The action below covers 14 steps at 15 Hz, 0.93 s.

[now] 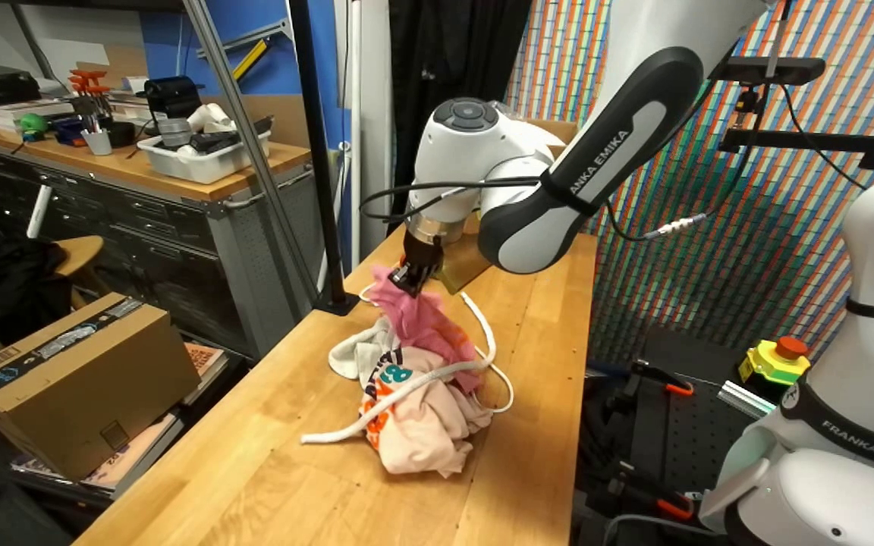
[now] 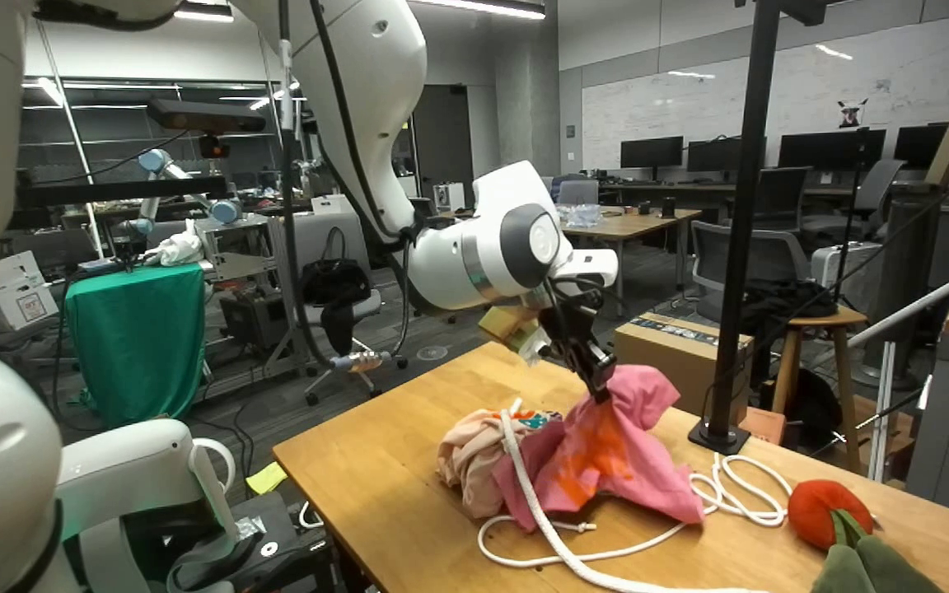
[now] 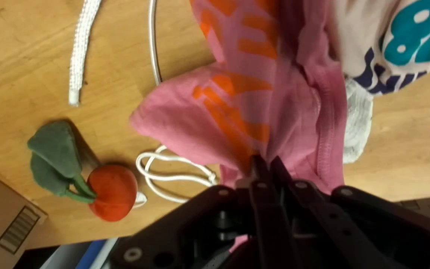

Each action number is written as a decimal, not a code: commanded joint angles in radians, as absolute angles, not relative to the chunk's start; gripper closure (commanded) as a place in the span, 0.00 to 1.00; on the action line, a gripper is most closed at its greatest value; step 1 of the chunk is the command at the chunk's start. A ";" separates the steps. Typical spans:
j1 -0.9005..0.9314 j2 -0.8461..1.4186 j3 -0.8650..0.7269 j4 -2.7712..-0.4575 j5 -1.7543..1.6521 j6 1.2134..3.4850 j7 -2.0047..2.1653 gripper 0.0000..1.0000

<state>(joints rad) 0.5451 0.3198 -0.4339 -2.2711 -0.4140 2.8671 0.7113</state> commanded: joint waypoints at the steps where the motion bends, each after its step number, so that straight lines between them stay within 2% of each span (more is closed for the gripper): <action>1: 0.639 0.212 -0.547 -2.292 -0.551 2.866 0.845 0.94; 8: 0.737 0.050 -0.684 -2.278 -0.909 2.770 1.155 0.94; 13: 0.725 -0.046 -0.669 -2.294 -1.118 2.582 1.341 0.94; 14: 0.523 -0.060 -0.468 -2.298 -1.133 2.544 1.360 0.94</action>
<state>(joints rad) 0.7171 0.0063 -0.6675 -2.2758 -1.0596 2.6365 1.2802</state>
